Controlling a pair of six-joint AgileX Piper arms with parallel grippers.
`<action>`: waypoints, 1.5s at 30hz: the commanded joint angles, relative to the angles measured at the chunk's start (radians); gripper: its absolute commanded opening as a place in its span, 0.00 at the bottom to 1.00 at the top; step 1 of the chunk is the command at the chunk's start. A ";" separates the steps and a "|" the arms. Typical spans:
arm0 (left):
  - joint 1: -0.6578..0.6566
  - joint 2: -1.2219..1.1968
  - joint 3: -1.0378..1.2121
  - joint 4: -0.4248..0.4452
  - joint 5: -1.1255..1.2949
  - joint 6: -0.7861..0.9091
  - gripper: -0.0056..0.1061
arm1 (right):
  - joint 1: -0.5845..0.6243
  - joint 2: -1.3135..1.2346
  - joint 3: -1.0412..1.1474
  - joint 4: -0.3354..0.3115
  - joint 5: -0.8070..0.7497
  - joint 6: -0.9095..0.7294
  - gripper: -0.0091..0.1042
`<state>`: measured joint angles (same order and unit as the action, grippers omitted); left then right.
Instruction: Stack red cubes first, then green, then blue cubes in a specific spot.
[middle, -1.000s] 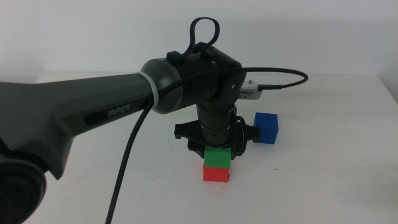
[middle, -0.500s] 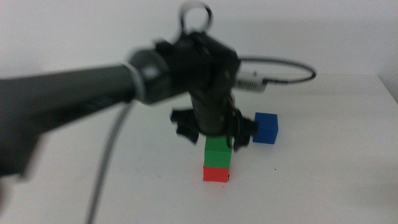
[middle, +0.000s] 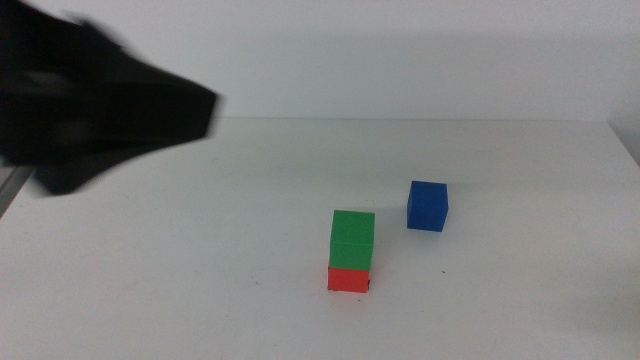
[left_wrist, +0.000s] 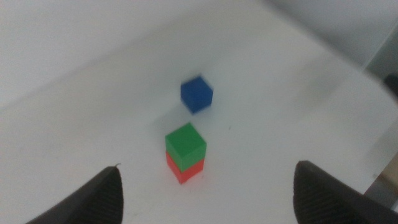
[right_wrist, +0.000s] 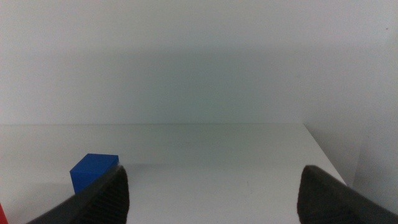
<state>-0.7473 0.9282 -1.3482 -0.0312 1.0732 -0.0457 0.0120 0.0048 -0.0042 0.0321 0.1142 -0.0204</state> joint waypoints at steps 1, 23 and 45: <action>0.001 -0.050 0.021 0.005 -0.018 -0.026 0.89 | -0.003 -0.005 0.004 0.000 -0.009 -0.003 0.90; 0.001 -0.079 0.018 0.041 -0.035 -0.031 0.89 | -0.002 0.165 -0.107 0.041 0.024 0.151 0.90; 0.001 -0.079 0.018 0.041 -0.060 -0.031 0.89 | 0.046 1.194 -0.993 0.207 0.699 0.108 0.90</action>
<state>-0.7473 0.8544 -1.3341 0.0092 1.0296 -0.0709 0.0368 1.1463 -0.9408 0.2654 0.7630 0.1010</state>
